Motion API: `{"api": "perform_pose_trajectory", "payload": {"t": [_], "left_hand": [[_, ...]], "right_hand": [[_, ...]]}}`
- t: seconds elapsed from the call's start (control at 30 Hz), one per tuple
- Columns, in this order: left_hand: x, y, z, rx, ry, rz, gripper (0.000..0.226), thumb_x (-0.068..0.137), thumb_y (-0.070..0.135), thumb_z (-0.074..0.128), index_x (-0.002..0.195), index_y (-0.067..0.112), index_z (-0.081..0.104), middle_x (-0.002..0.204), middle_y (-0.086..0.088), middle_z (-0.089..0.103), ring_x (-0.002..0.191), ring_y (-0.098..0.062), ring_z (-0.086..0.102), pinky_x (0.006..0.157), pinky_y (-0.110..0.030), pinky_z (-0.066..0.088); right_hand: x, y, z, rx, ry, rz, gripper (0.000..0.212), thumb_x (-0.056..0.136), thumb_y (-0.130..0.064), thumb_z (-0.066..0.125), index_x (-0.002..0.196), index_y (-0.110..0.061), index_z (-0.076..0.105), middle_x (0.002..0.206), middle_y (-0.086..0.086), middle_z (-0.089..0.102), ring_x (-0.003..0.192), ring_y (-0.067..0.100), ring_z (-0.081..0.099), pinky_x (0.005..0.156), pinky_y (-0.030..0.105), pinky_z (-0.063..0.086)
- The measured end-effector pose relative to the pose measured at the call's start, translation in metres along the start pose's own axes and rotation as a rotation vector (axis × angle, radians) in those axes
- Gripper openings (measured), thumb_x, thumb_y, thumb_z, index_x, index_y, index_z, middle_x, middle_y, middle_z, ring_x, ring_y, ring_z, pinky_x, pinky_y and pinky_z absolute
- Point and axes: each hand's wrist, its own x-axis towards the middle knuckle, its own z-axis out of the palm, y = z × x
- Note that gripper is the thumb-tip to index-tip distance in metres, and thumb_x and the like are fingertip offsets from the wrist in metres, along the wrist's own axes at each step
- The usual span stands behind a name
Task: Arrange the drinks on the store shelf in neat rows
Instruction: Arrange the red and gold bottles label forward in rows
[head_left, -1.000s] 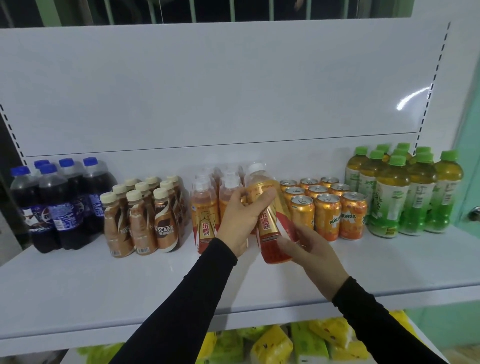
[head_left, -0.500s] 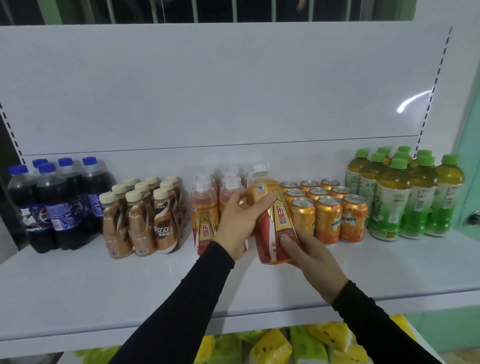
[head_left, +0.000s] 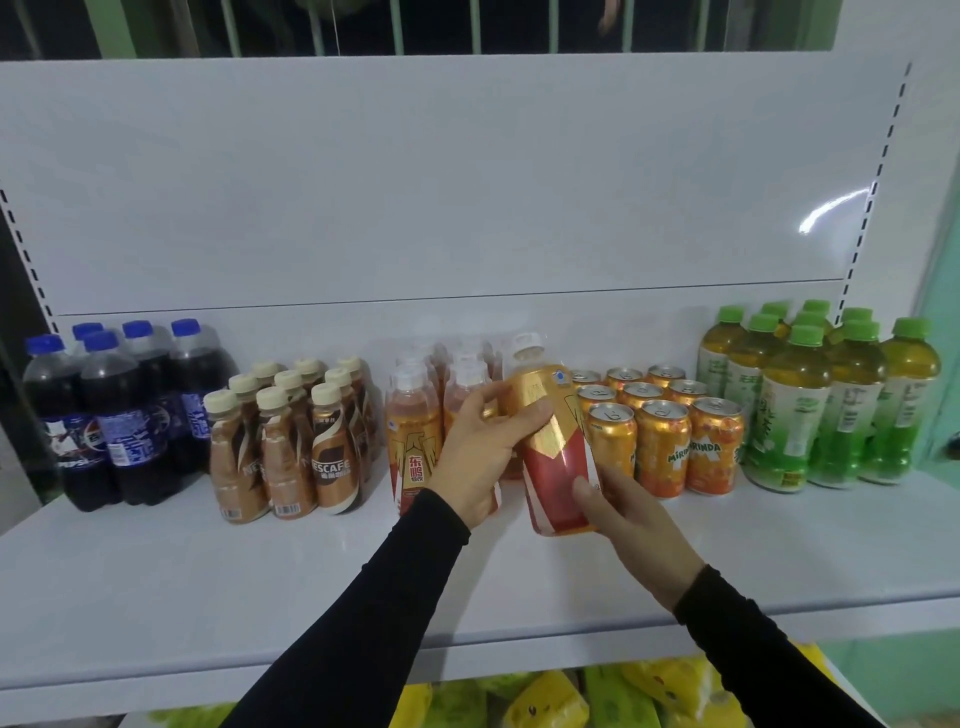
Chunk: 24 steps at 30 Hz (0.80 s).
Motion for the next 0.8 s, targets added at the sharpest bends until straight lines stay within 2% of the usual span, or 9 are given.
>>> {"api": "perform_pose_trajectory", "payload": {"t": [0.1,0.17,0.23,0.33,0.43,0.5,0.6,0.67,0.8], "left_hand": [[0.000,0.000,0.005,0.048,0.043,0.044,0.054,0.080,0.018,0.083,0.126,0.018,0.054,0.099,-0.007,0.074,0.077,-0.018,0.075,0.061,-0.028,0.058],[0.000,0.002,0.005,0.062,0.039,0.047,0.053,0.081,0.021,0.082,0.126,0.017,0.054,0.101,-0.008,0.073,0.077,-0.017,0.075,0.062,-0.028,0.059],[0.001,0.003,0.002,0.072,0.015,0.042,0.050,0.084,0.026,0.079,0.128,0.016,0.054,0.102,-0.007,0.071,0.078,-0.016,0.074,0.068,-0.030,0.060],[0.001,0.003,-0.003,0.117,-0.031,0.012,0.049,0.086,0.031,0.076,0.129,0.020,0.054,0.104,-0.006,0.069,0.082,-0.015,0.073,0.078,-0.032,0.060],[0.000,0.002,-0.005,0.130,-0.075,-0.012,0.052,0.087,0.032,0.075,0.132,0.022,0.051,0.109,-0.010,0.071,0.084,-0.016,0.074,0.076,-0.032,0.059],[-0.001,0.004,-0.006,0.155,-0.086,-0.005,0.053,0.087,0.031,0.075,0.133,0.023,0.050,0.107,-0.008,0.071,0.085,-0.016,0.074,0.077,-0.032,0.060],[-0.002,0.006,-0.005,0.214,-0.108,0.024,0.056,0.085,0.032,0.077,0.133,0.022,0.051,0.107,-0.005,0.071,0.088,-0.016,0.074,0.079,-0.033,0.060],[-0.002,0.007,-0.006,0.259,-0.125,0.073,0.057,0.082,0.026,0.081,0.131,0.020,0.053,0.109,-0.005,0.072,0.094,-0.017,0.074,0.079,-0.033,0.060],[-0.002,0.009,-0.013,0.295,-0.245,0.169,0.062,0.078,0.000,0.081,0.130,0.017,0.053,0.114,-0.007,0.073,0.105,-0.021,0.071,0.089,-0.033,0.058]], "right_hand": [[0.004,-0.001,0.000,-0.093,0.074,-0.041,0.060,0.064,-0.071,0.070,0.117,-0.046,0.058,0.111,-0.020,0.069,0.105,0.008,0.065,0.088,0.028,0.055],[0.004,-0.001,-0.001,0.037,0.062,-0.043,0.052,0.074,-0.057,0.074,0.120,-0.036,0.061,0.111,-0.011,0.071,0.104,0.014,0.068,0.089,0.033,0.056],[0.002,-0.002,-0.002,0.214,0.028,-0.011,0.044,0.083,-0.044,0.071,0.122,-0.024,0.062,0.109,-0.003,0.073,0.102,0.018,0.069,0.084,0.032,0.058],[0.000,-0.002,-0.001,0.426,-0.017,0.072,0.061,0.074,-0.049,0.075,0.124,-0.016,0.063,0.114,0.007,0.072,0.106,0.024,0.069,0.087,0.037,0.058],[0.002,-0.001,0.001,0.490,-0.012,0.123,0.050,0.082,-0.039,0.063,0.126,-0.015,0.060,0.120,0.011,0.069,0.109,0.028,0.067,0.093,0.045,0.055],[0.002,0.001,0.002,0.461,-0.013,0.106,0.057,0.079,-0.046,0.070,0.127,-0.016,0.060,0.120,0.010,0.070,0.110,0.027,0.067,0.089,0.041,0.057],[0.003,0.006,0.001,0.394,-0.038,0.040,0.083,0.057,-0.063,0.084,0.126,-0.022,0.060,0.120,0.004,0.070,0.110,0.022,0.067,0.084,0.032,0.058],[0.004,0.009,-0.003,0.287,-0.060,-0.033,0.082,0.062,-0.060,0.082,0.131,-0.023,0.057,0.123,0.003,0.068,0.113,0.020,0.065,0.087,0.030,0.056],[0.010,0.012,-0.015,0.047,-0.082,-0.132,0.070,0.078,-0.040,0.079,0.138,-0.025,0.047,0.127,-0.009,0.064,0.119,0.012,0.060,0.096,0.029,0.053]]}}
